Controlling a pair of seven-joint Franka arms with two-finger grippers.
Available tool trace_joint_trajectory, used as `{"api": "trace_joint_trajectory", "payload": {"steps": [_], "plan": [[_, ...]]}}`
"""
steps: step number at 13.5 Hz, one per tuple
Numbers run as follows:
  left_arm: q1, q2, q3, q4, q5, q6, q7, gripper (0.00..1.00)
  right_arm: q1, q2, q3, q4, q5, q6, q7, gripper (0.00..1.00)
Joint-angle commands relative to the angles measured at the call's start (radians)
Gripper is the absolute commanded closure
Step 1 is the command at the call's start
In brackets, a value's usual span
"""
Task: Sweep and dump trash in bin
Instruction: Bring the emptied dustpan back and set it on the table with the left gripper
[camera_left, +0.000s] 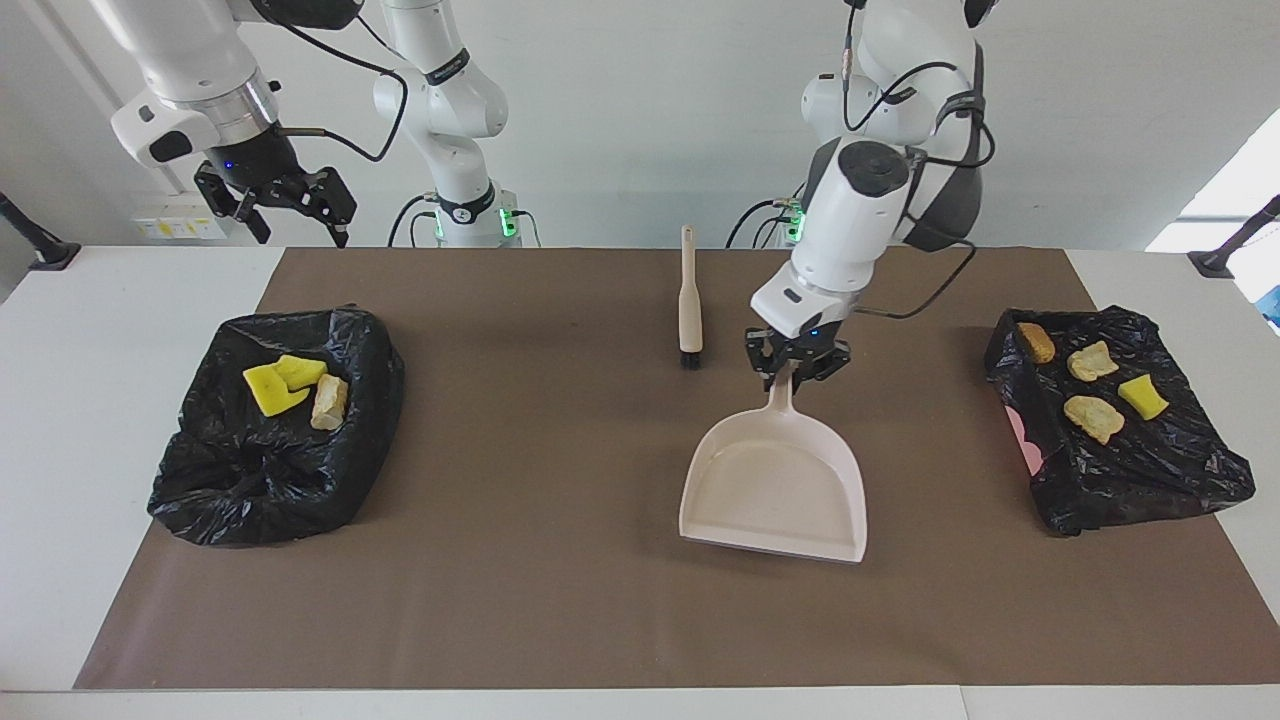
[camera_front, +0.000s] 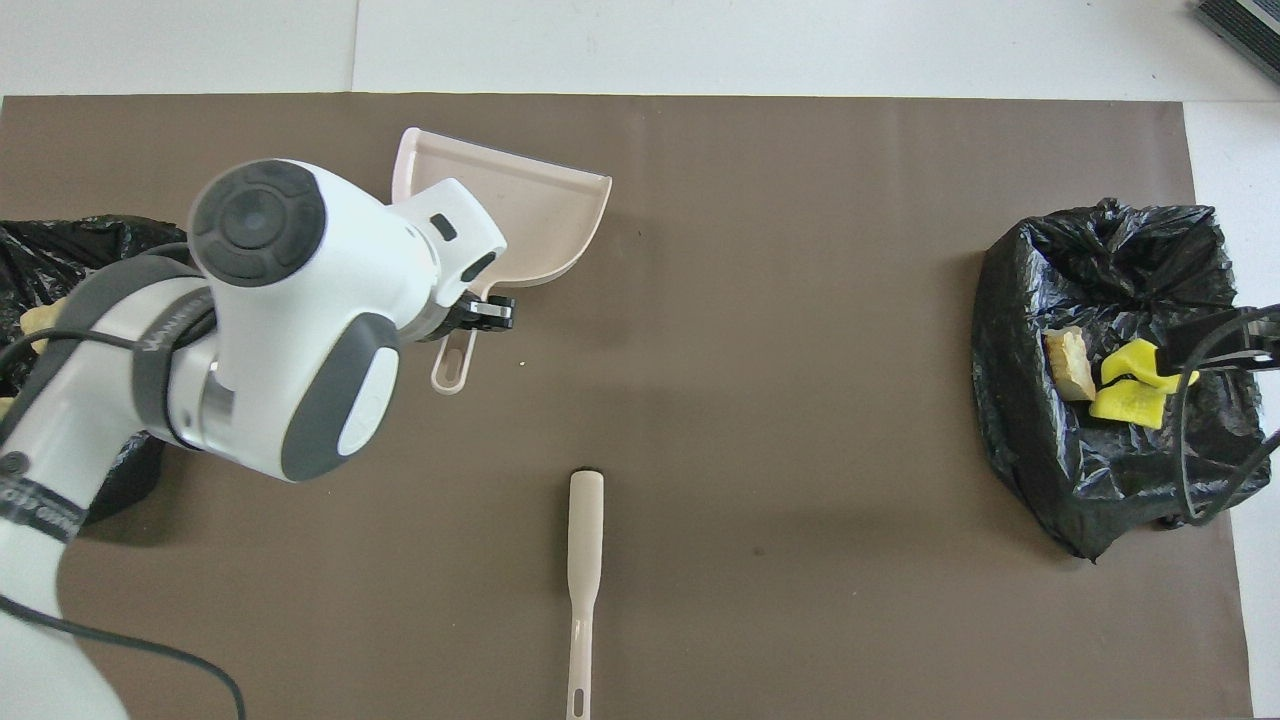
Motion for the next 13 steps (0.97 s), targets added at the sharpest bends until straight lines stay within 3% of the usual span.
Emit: {"api": "trace_joint_trajectory", "payload": {"steps": [1, 5, 10, 13], "plan": [[-0.047, 0.042, 0.019, -0.002, -0.042, 0.065, -0.011, 1.0, 0.089, -0.003, -0.096, 0.011, 0.005, -0.019, 0.01, 0.0], [-0.073, 0.072, 0.018, -0.022, -0.062, 0.091, 0.009, 1.0, 0.069, -0.006, -0.1, 0.005, 0.06, -0.018, 0.015, 0.0], [-0.116, 0.087, 0.019, -0.075, -0.081, 0.205, -0.038, 1.0, 0.069, -0.009, -0.097, 0.002, 0.036, -0.013, 0.012, 0.0], [-0.131, 0.129, 0.021, -0.065, -0.079, 0.223, -0.092, 1.0, 0.066, -0.002, -0.097, 0.007, 0.02, 0.057, -0.001, 0.0]]}}
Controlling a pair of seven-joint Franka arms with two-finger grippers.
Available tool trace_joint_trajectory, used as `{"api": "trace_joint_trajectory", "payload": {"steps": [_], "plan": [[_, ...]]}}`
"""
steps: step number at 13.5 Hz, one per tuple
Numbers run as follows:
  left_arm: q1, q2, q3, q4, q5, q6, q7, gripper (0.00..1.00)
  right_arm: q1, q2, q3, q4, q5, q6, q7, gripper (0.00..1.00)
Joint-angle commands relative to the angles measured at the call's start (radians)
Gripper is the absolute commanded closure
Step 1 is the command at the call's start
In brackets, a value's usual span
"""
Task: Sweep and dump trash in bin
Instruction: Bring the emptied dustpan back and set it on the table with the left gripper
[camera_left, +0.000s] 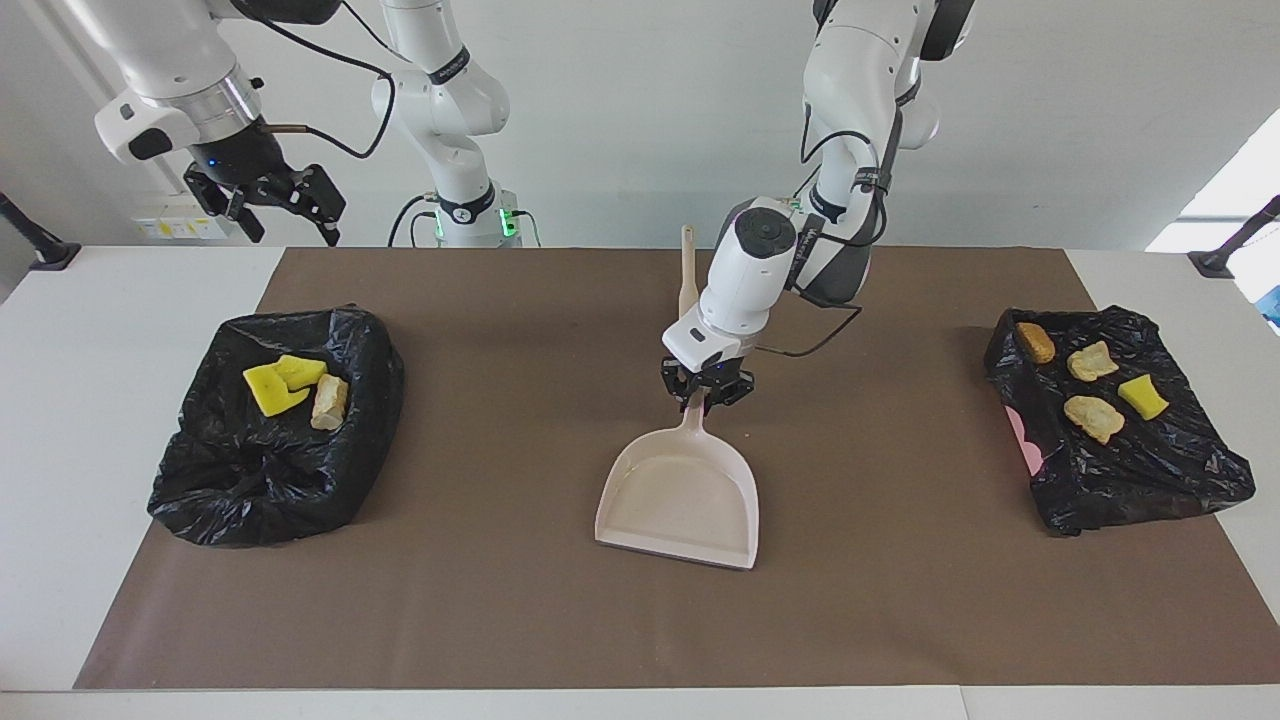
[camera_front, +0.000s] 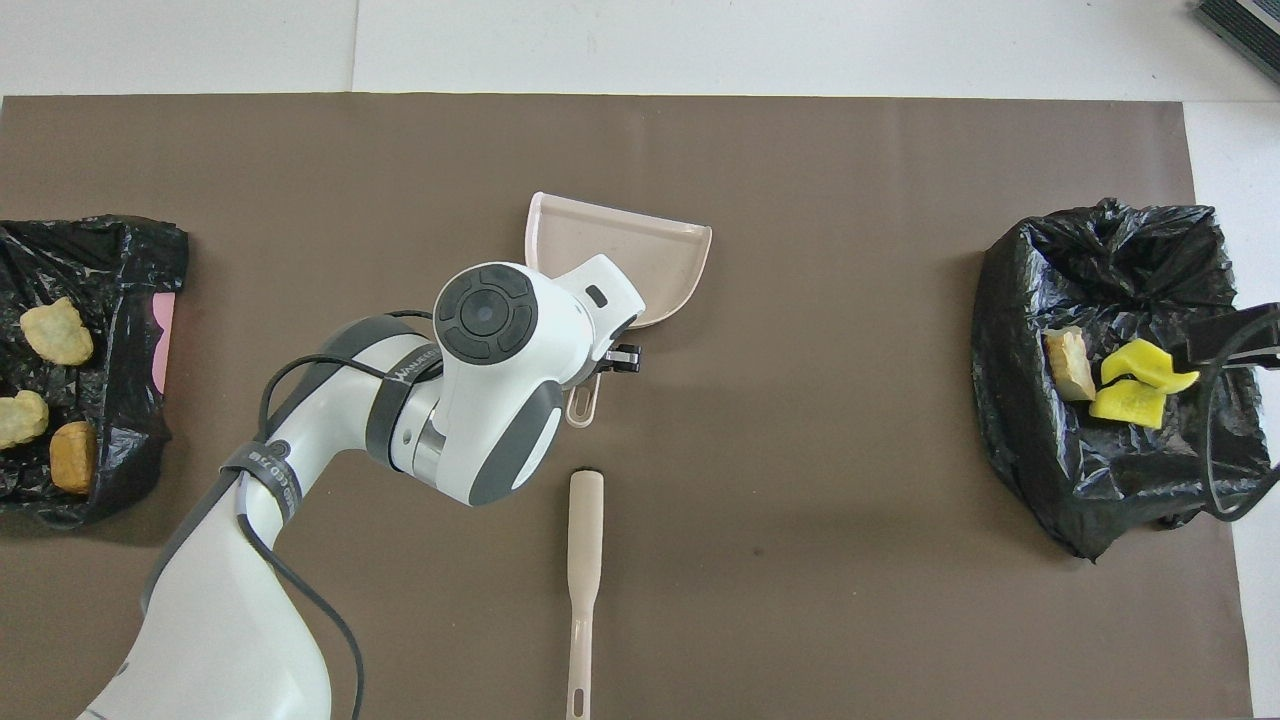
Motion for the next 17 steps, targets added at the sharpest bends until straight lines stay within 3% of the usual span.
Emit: {"api": "trace_joint_trajectory", "payload": {"steps": [1, 3, 4, 5, 6, 11, 13, 17], "plan": [[-0.023, 0.011, 0.02, 0.001, -0.015, 0.022, -0.026, 1.0, -0.01, -0.001, 0.004, 0.006, -0.012, 0.028, -0.001, 0.0], [-0.022, 0.011, 0.02, 0.001, -0.015, 0.022, -0.028, 1.0, -0.01, -0.003, 0.004, 0.003, -0.005, 0.017, 0.005, 0.0], [-0.017, 0.01, 0.02, 0.001, -0.015, 0.028, -0.031, 0.87, -0.01, -0.004, 0.004, 0.0, -0.005, 0.011, 0.004, 0.0], [-0.01, 0.01, 0.02, 0.001, -0.015, 0.036, -0.046, 0.28, -0.01, -0.008, 0.004, -0.003, -0.005, 0.005, 0.005, 0.0], [-0.008, 0.008, 0.022, 0.001, -0.015, 0.034, -0.046, 0.0, -0.01, -0.012, 0.004, -0.006, -0.005, -0.004, 0.005, 0.0], [0.123, -0.11, 0.029, 0.013, -0.009, -0.174, -0.028, 0.0, -0.014, 0.008, 0.004, 0.008, -0.012, -0.051, 0.008, 0.0], [0.177, -0.162, 0.031, 0.01, 0.0, -0.25, -0.023, 0.0, -0.011, 0.064, 0.006, 0.095, -0.022, -0.084, 0.007, 0.0], [0.346, -0.263, 0.032, 0.002, 0.0, -0.433, 0.188, 0.0, -0.002, 0.078, 0.006, 0.094, -0.02, -0.023, 0.01, 0.0]]}}
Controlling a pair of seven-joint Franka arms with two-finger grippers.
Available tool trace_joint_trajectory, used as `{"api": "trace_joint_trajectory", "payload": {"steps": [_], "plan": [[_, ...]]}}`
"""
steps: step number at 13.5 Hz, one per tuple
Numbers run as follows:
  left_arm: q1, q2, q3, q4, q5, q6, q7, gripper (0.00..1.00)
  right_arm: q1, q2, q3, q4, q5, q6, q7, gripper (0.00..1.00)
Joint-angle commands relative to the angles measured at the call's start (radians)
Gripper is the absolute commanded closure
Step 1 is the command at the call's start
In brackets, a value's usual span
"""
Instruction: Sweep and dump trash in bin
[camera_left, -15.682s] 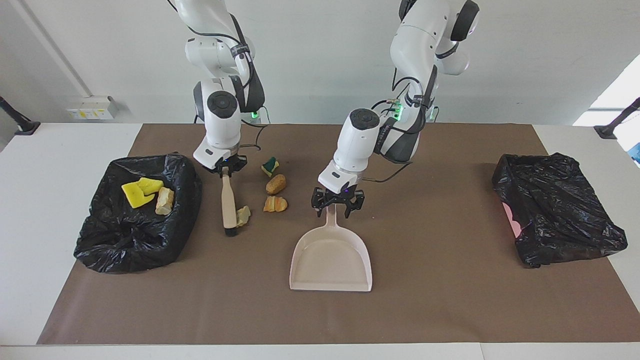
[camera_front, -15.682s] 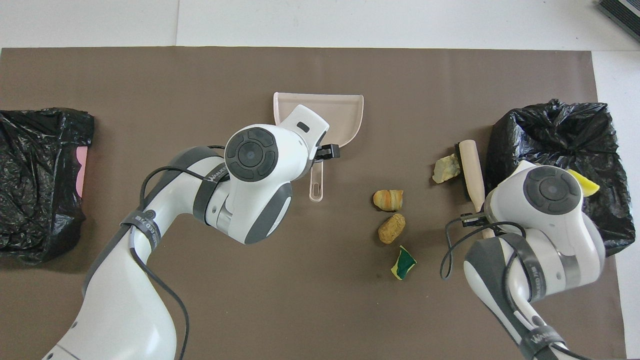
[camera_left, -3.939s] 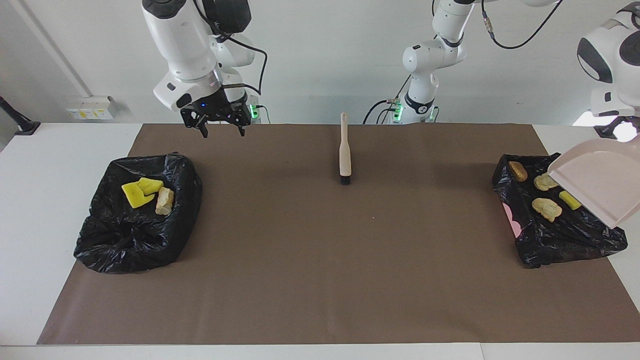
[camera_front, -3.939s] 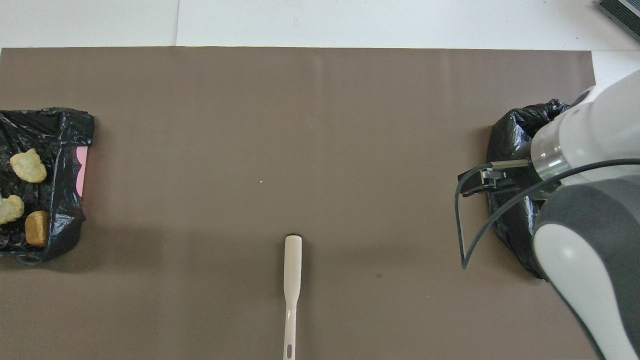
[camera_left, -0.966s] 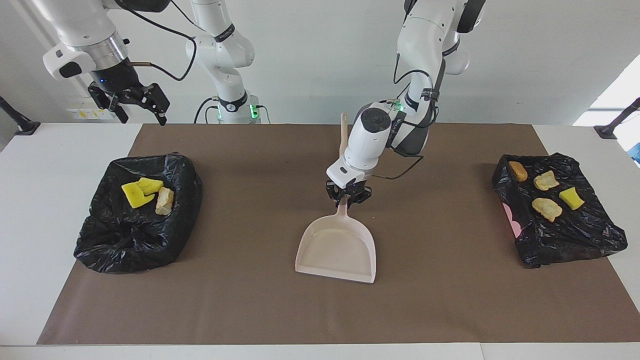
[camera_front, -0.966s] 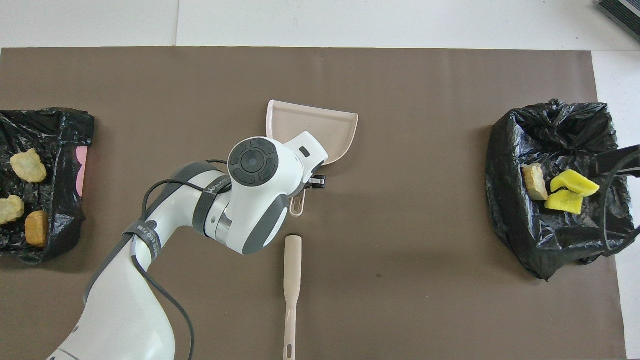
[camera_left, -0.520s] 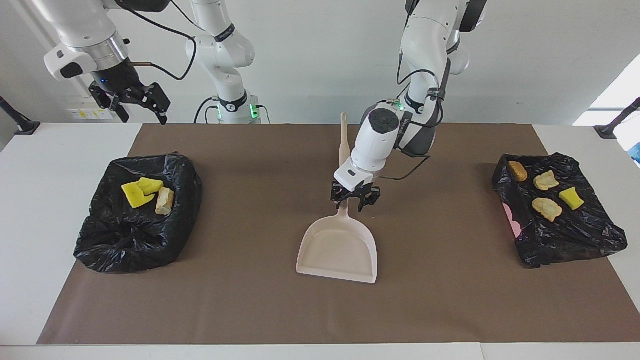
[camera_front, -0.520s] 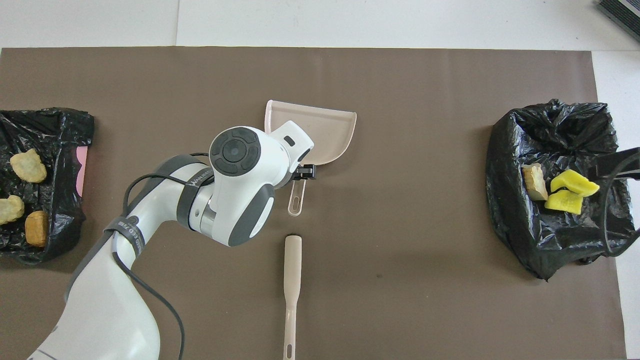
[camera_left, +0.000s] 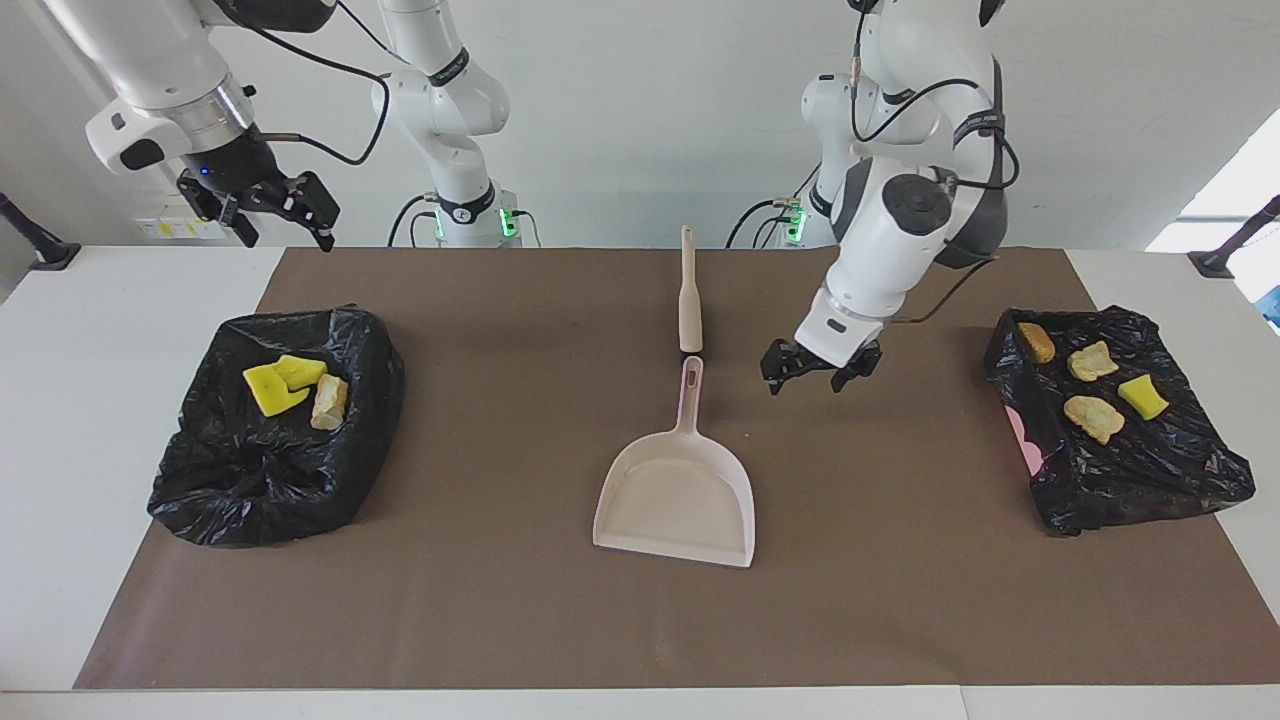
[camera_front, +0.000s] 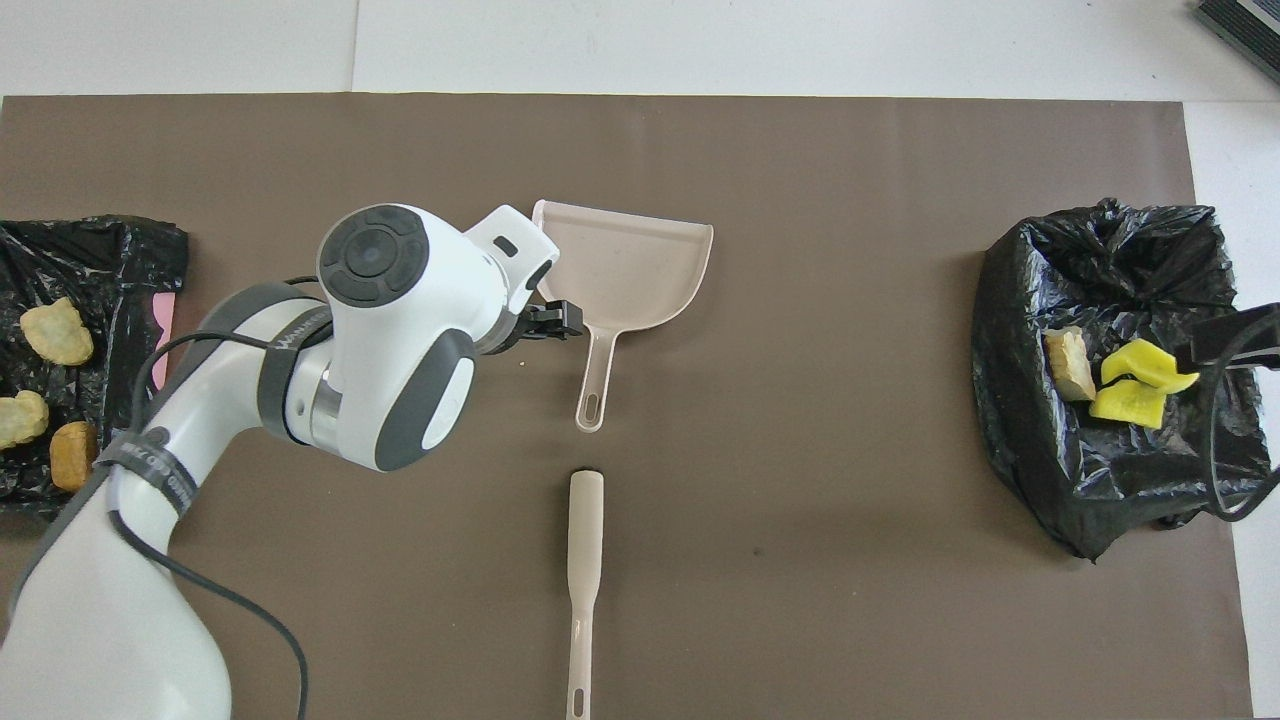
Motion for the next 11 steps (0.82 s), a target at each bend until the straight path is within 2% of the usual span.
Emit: {"api": "trace_joint_trajectory", "payload": {"steps": [1, 3, 6, 9, 11], "plan": [[0.117, -0.077, -0.007, -0.024, 0.001, -0.107, 0.171, 0.0, -0.005, 0.02, 0.006, 0.032, -0.014, 0.036, 0.01, 0.0], [0.174, -0.099, -0.009, -0.021, 0.042, -0.128, 0.261, 0.0, -0.006, 0.02, 0.006, 0.03, -0.014, 0.041, 0.011, 0.0], [0.202, -0.111, -0.007, 0.011, 0.123, -0.18, 0.297, 0.0, -0.006, 0.009, 0.008, 0.012, -0.009, 0.041, 0.067, 0.0], [0.211, -0.114, -0.007, 0.123, 0.149, -0.317, 0.299, 0.0, -0.009, 0.008, 0.006, 0.012, -0.009, 0.029, 0.058, 0.0], [0.222, -0.152, -0.006, 0.162, 0.149, -0.387, 0.309, 0.0, -0.003, 0.006, 0.008, 0.012, -0.009, 0.026, 0.058, 0.0]]}}
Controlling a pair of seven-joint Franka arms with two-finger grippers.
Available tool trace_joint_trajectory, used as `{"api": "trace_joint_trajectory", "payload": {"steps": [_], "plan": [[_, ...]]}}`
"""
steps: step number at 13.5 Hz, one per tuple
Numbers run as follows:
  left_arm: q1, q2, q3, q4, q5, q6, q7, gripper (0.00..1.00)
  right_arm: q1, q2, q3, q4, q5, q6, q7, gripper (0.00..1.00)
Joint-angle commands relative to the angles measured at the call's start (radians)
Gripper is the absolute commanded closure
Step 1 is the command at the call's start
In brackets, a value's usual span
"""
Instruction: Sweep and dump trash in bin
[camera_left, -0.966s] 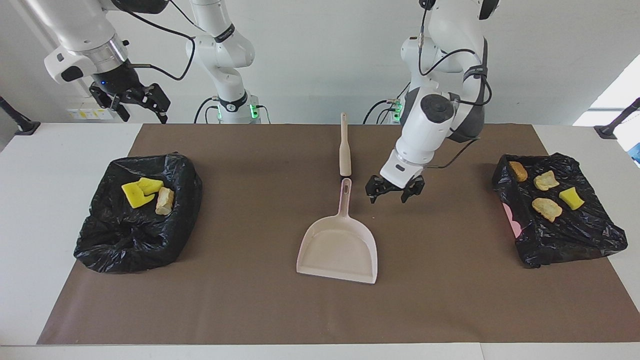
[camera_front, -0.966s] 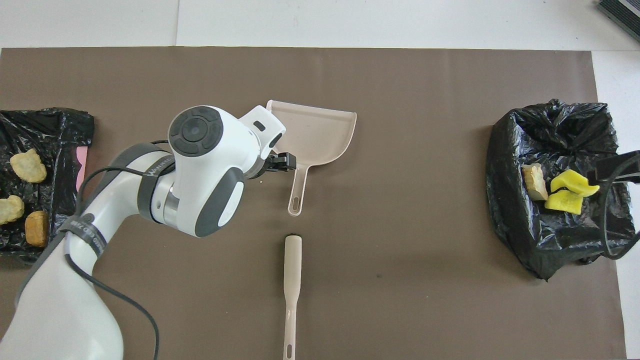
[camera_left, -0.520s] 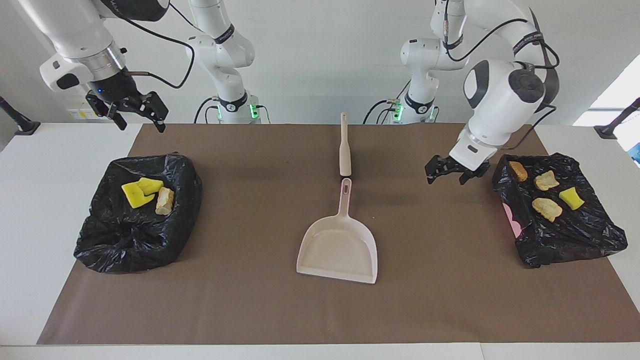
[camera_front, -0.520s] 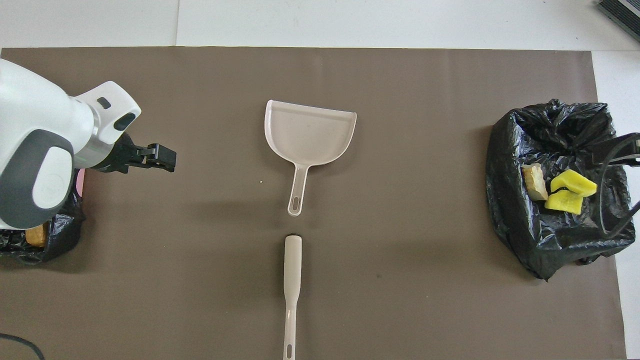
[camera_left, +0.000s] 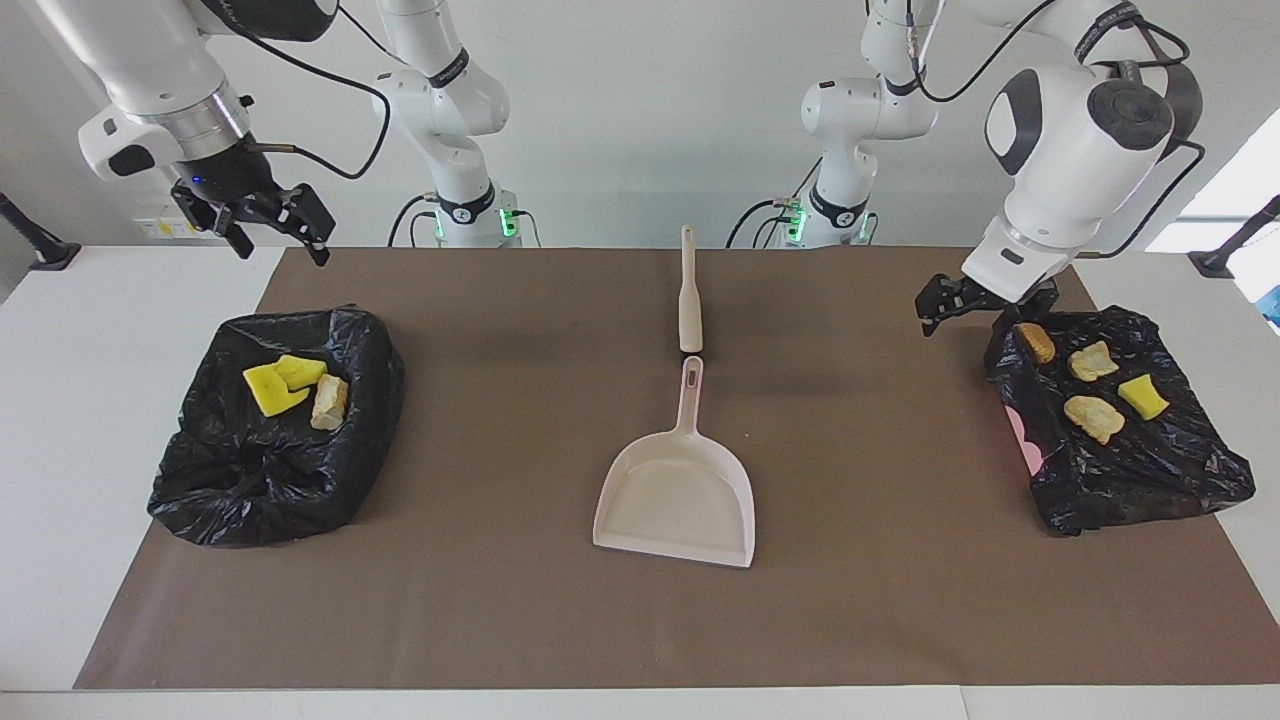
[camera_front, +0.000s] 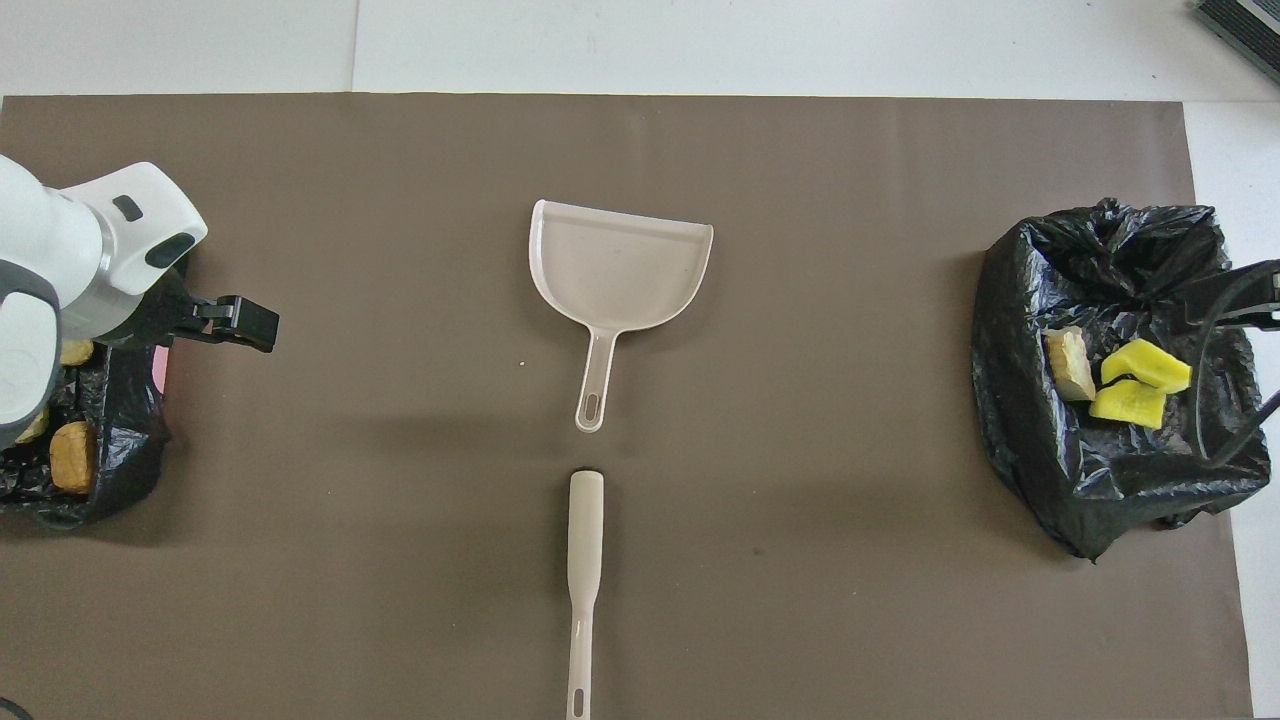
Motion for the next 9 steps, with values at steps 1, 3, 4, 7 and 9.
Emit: {"api": "trace_joint_trajectory", "payload": {"steps": [1, 3, 4, 7, 9], "plan": [[0.023, -0.067, -0.008, 0.034, 0.014, -0.087, 0.02, 0.0, 0.004, -0.003, 0.011, 0.001, -0.009, -0.007, 0.016, 0.0], [0.028, -0.116, 0.009, 0.028, 0.014, -0.118, 0.054, 0.0, 0.004, -0.003, 0.014, 0.001, -0.003, -0.007, 0.015, 0.0], [0.028, -0.135, 0.01, 0.031, 0.013, -0.124, 0.057, 0.0, 0.004, -0.003, 0.014, 0.001, -0.001, -0.007, 0.015, 0.0], [0.026, -0.153, 0.009, 0.037, 0.001, -0.121, 0.044, 0.0, 0.004, -0.003, 0.016, 0.001, 0.0, -0.007, 0.013, 0.0], [0.028, -0.169, 0.01, 0.031, -0.015, -0.121, 0.042, 0.0, 0.004, -0.003, 0.016, 0.001, 0.002, -0.007, 0.015, 0.0]]}}
